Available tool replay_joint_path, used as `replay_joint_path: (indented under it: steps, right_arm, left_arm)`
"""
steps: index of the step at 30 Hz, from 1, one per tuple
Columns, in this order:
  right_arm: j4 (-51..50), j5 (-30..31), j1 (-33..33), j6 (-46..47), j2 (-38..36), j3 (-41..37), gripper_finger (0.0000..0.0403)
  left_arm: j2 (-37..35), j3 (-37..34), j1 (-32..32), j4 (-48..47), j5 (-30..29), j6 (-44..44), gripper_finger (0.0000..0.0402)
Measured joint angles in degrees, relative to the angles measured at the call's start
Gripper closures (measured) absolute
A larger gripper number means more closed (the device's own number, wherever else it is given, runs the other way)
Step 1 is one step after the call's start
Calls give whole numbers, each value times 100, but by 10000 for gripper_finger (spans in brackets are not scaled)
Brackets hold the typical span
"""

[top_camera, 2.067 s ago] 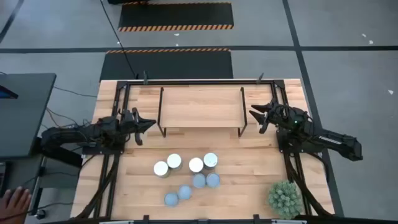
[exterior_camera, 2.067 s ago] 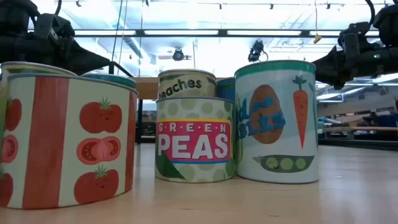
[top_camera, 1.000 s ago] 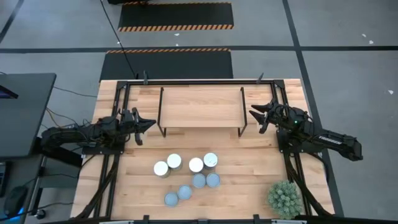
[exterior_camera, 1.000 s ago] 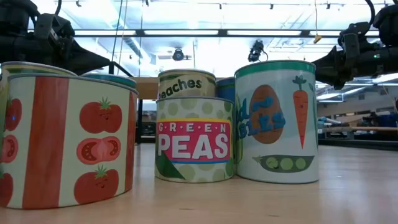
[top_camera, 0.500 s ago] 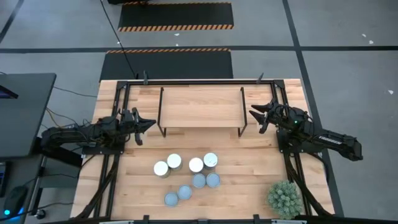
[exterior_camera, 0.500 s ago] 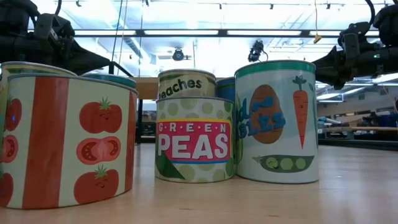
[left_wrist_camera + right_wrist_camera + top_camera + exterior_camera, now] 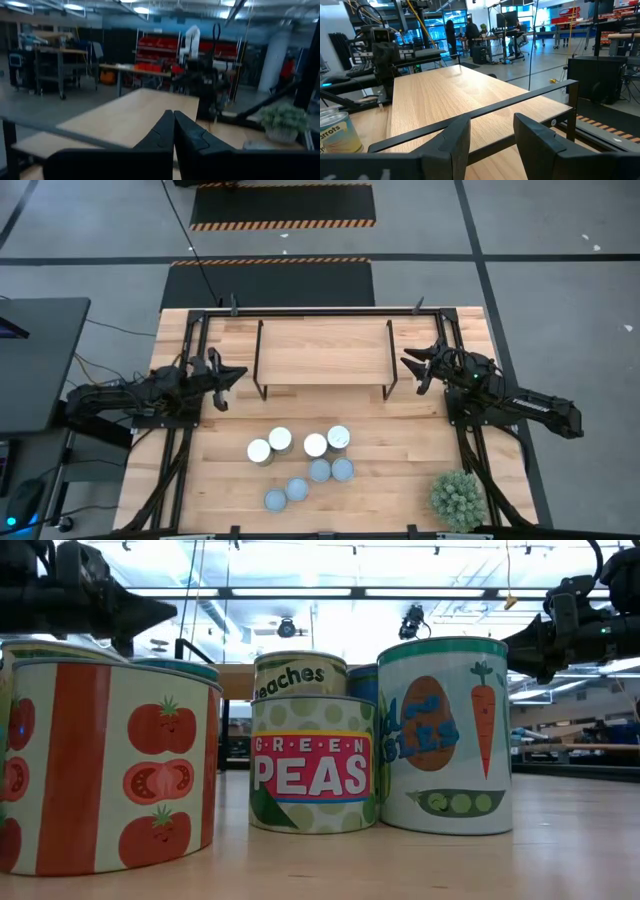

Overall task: Pick and place cans onto a shelf
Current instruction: Put the canned tuna on the shelf

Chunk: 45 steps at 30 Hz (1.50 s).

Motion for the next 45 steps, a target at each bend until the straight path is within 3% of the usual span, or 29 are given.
replay_joint_path:
  steps: [8,13,19,27,29,34,37,41,45]
  right_arm:
    - [0,0,1,0,0,1,245]
    - [8,55,1,-2,0,0,245]
    - [440,1084,-61,-2,0,0,245]
    - [1095,1239,-82,36,0,1,245]
    - [1349,1330,-85,611,0,1,245]
    - [2330,1624,-89,3311,0,0,245]
    - [2621,1985,-92,3449,-1,1,245]
    - [2717,1942,-92,3296,0,2,245]
    - [2720,1840,-81,3962,0,0,245]
  left_arm:
    - [2,-2,0,359,-2,-59,392]
    - [2,-1,-1,534,-50,-1264,392]
    - [2,0,-2,550,-152,-2591,392]
    - [1,0,-2,544,-104,-3934,392]
    - [1,0,-2,549,-88,-4179,392]
    - [0,0,-2,840,-90,-4535,392]
    - [0,0,-2,886,-87,-4550,392]
    - [0,0,-2,876,-145,-4553,384]
    - [0,0,-2,876,-156,-4661,350]
